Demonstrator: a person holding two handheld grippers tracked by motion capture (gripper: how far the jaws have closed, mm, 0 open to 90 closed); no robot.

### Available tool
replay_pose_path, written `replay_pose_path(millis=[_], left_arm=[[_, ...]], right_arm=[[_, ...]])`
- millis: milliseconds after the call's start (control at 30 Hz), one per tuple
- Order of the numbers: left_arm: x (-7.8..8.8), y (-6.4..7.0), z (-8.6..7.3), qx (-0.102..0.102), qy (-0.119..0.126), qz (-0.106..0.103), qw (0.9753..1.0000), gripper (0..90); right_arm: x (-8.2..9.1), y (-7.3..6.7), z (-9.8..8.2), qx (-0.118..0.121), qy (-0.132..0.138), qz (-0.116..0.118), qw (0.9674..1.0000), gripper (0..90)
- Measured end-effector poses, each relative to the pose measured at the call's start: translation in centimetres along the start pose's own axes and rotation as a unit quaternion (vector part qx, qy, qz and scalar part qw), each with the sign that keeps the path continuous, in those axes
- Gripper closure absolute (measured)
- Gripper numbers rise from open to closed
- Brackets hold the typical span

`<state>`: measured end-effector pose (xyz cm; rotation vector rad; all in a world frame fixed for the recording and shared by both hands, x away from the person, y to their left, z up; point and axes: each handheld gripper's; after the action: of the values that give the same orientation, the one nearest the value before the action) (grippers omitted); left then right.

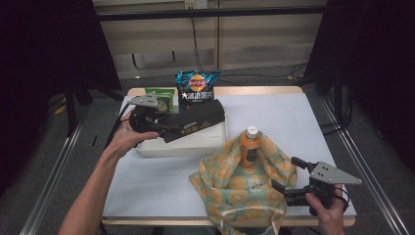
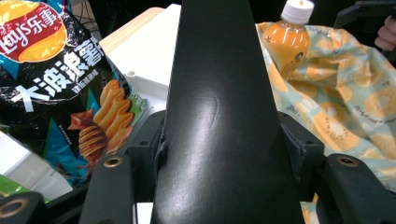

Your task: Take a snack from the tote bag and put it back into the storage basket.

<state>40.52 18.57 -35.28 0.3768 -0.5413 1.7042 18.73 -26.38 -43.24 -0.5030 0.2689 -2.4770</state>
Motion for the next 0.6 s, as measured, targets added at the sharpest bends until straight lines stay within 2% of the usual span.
replay_pose_path(millis=[100, 200, 233, 467, 600], left_arm=[[-0.3, -0.2, -0.3, 0.004, -0.004, -0.002, 1.0000, 43.3], [-0.6, -0.5, -0.5, -0.002, -0.015, -0.003, 0.9999, 43.3], [-0.7, -0.5, -0.6, 0.005, -0.010, -0.003, 0.9999, 43.3], [-1.1, -0.9, -0.9, 0.003, -0.016, -0.009, 0.9998, 43.3], [-1.4, -1.2, -1.2, 0.007, -0.027, -0.002, 0.9996, 43.3]], right_arm=[[0.0, 0.0, 0.0, 0.000, 0.000, 0.001, 1.0000, 0.8], [-0.1, 0.1, -0.1, -0.001, -0.002, -0.001, 1.0000, 1.0], [-0.1, 0.1, -0.1, -0.001, -0.002, 0.000, 1.0000, 1.0], [-0.1, 0.1, -0.1, -0.001, -0.003, 0.002, 1.0000, 1.0], [-0.1, 0.2, -0.1, -0.001, -0.003, 0.001, 1.0000, 1.0]])
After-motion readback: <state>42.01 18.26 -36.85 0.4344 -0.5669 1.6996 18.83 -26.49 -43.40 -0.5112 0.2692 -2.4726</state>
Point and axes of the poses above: each handheld gripper's, and its own axes: x roughly backward along the jaws, z roughly out of its top, y roughly to its right, and after that the axes turned 15 degrees about -x, right-handed
